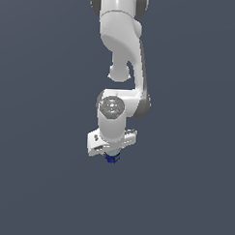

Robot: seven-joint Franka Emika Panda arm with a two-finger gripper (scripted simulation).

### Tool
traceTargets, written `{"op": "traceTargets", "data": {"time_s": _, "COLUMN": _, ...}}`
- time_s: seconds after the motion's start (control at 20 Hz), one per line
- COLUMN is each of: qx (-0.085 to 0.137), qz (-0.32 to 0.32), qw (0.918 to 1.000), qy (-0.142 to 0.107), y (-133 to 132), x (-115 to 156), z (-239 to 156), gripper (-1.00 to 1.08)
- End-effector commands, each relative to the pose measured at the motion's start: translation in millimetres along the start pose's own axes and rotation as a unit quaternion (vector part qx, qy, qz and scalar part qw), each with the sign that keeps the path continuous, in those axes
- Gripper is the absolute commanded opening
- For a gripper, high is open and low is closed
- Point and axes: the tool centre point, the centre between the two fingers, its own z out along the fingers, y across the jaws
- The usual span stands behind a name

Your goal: Pick up the object and move it to a goal position.

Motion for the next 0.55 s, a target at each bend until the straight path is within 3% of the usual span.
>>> {"op": "traceTargets", "data": {"time_s": 0.0, "qx": -0.001, "qz": -0.001, "qw": 1.0000, "qy": 0.003, "y": -14.0, "x": 4.1, "z": -7.4, "gripper": -1.00}}
{"op": "traceTargets", "data": {"time_s": 0.25, "qx": -0.001, "qz": -0.001, "qw": 1.0000, "qy": 0.003, "y": -47.7, "x": 10.5, "z": -19.6, "gripper": -1.00}}
{"op": "traceTargets", "data": {"time_s": 0.5, "qx": -0.001, "qz": -0.001, "qw": 1.0000, "qy": 0.003, "y": -59.5, "x": 13.4, "z": -23.8, "gripper": -1.00}}
